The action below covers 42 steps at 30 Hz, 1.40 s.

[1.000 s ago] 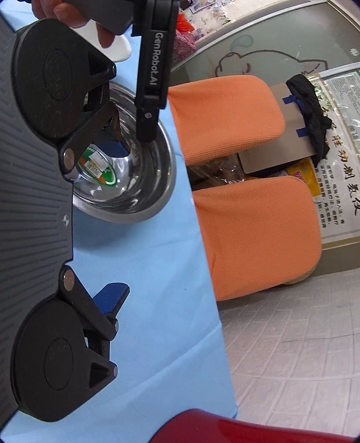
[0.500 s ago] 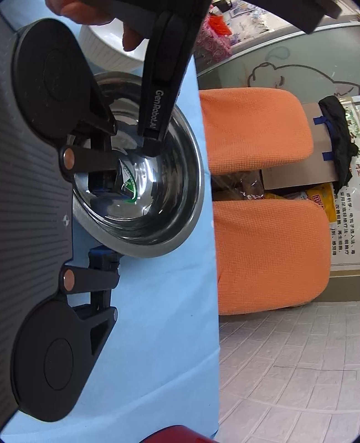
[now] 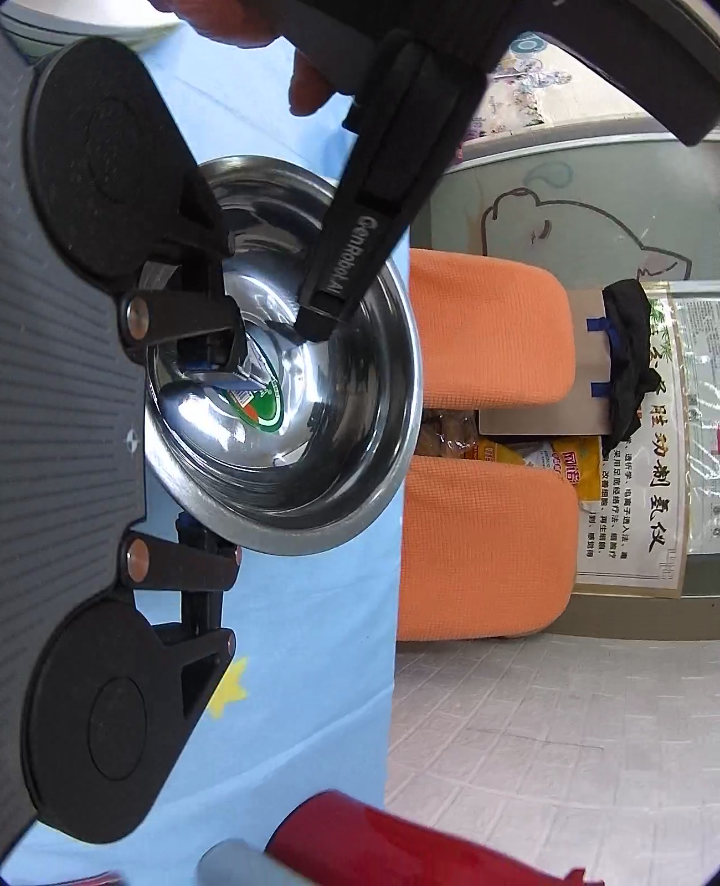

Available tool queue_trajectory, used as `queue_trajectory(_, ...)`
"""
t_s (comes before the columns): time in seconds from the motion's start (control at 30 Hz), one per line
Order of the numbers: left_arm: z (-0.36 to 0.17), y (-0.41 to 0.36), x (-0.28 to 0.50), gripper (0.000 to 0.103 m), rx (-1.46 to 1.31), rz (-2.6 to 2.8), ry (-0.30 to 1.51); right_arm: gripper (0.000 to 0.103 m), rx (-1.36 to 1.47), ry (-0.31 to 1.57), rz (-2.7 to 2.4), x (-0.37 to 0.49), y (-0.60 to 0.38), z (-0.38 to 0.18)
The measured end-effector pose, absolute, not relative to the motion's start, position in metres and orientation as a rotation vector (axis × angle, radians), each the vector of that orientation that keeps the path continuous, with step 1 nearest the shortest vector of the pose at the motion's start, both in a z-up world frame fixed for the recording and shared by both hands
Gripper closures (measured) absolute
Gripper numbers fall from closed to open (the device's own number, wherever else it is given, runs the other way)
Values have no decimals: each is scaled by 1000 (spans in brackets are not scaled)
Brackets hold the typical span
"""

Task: Organize plates and bowls
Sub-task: 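Close the left gripper on the steel bowl rim while the right gripper grips it too, then carry the steel bowl beside the plate stack and open both grippers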

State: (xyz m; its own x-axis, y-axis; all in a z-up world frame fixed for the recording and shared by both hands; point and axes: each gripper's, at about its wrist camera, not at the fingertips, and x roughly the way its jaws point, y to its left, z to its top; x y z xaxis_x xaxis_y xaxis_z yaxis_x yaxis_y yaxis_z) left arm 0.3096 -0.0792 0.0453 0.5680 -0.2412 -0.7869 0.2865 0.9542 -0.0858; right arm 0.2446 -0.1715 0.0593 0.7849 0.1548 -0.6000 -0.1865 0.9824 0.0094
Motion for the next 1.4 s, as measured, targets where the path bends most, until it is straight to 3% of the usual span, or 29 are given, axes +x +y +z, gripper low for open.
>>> queue_trajectory(0.27, 19, -78, 230, 76, 86, -345, 943, 27, -31, 689, 171, 171, -157, 41)
queue_trajectory(0.63, -3, -78, 209, 74, 89, -359, 962, 19, -15, 741, 155, 151, -151, 20)
queue_trajectory(0.73, -10, -79, 206, 69, 92, -353, 953, 15, -1, 753, 169, 151, -151, 14)
queue_trajectory(0.77, -10, -79, 205, 46, 108, -336, 940, 15, 9, 757, 179, 150, -152, 13)
queue_trajectory(0.8, -9, -80, 204, 36, 122, -317, 927, 12, 27, 759, 188, 145, -155, 11)
queue_trajectory(0.9, 4, -74, 201, 35, 137, -299, 886, 0, 59, 755, 193, 138, -163, 12)
queue_trajectory(1.17, 54, -20, 200, 29, 59, -237, 772, 0, 93, 628, 110, 123, -202, 48)
queue_trajectory(1.4, 60, 23, 212, 29, -6, -132, 769, 0, 48, 595, 94, 145, -205, 62)
